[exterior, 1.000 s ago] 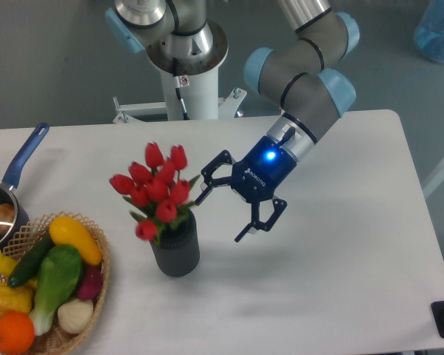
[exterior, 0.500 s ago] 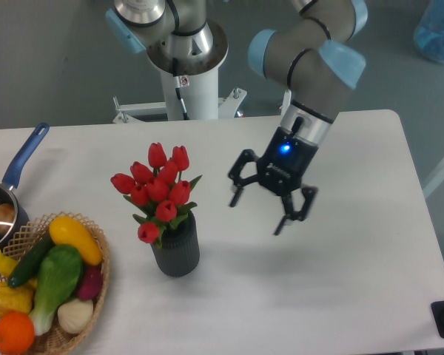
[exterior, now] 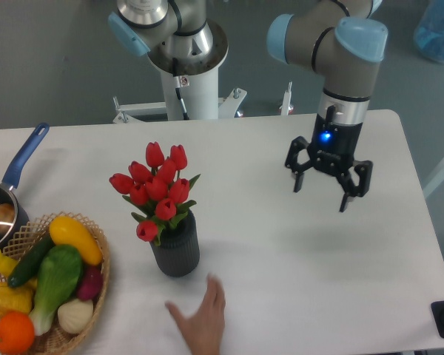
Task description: Insert the flowers into the vase
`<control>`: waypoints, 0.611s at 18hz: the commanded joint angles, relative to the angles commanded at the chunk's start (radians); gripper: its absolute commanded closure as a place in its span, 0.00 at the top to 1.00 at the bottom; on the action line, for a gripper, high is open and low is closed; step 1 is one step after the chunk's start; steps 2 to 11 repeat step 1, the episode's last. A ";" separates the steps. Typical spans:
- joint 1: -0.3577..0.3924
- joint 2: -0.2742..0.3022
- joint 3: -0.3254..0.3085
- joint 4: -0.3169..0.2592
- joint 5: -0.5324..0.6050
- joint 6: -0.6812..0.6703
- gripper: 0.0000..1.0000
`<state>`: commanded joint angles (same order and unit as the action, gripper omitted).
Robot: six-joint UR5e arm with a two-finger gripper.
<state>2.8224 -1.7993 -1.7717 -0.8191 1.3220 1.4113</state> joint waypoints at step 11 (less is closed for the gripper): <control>0.008 -0.002 0.002 0.002 0.005 0.000 1.00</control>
